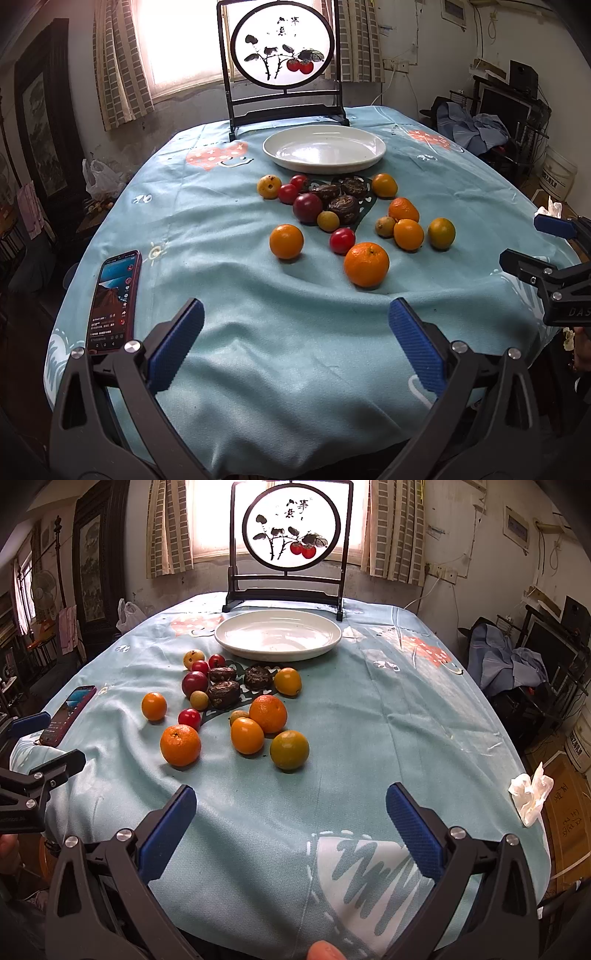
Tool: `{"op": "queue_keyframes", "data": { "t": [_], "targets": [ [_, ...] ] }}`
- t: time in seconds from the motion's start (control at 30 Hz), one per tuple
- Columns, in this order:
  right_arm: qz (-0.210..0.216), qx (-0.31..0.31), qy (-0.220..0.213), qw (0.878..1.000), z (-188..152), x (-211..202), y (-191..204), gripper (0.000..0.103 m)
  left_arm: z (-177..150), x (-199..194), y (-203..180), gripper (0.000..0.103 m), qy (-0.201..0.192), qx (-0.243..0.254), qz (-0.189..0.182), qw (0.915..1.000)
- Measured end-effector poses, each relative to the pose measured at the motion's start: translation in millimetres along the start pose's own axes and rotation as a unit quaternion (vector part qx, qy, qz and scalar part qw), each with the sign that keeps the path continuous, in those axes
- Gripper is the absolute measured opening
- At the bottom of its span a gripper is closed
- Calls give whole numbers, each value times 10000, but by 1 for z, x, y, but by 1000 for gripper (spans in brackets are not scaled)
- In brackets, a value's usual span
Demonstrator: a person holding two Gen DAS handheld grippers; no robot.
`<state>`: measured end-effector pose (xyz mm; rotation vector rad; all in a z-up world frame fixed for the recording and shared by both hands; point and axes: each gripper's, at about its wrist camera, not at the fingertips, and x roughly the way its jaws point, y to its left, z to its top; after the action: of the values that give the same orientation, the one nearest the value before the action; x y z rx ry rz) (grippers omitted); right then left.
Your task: Organize fruits
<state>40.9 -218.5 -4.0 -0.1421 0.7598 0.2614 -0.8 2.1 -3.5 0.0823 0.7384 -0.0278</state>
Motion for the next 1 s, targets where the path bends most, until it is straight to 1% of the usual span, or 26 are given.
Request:
{"op": "queue_keyframes", "data": {
  "t": [1.0],
  "targets": [
    [4,1,16,10000,2,0,-2,102,-1,0,0,101,18,11,16,10000]
  ]
}}
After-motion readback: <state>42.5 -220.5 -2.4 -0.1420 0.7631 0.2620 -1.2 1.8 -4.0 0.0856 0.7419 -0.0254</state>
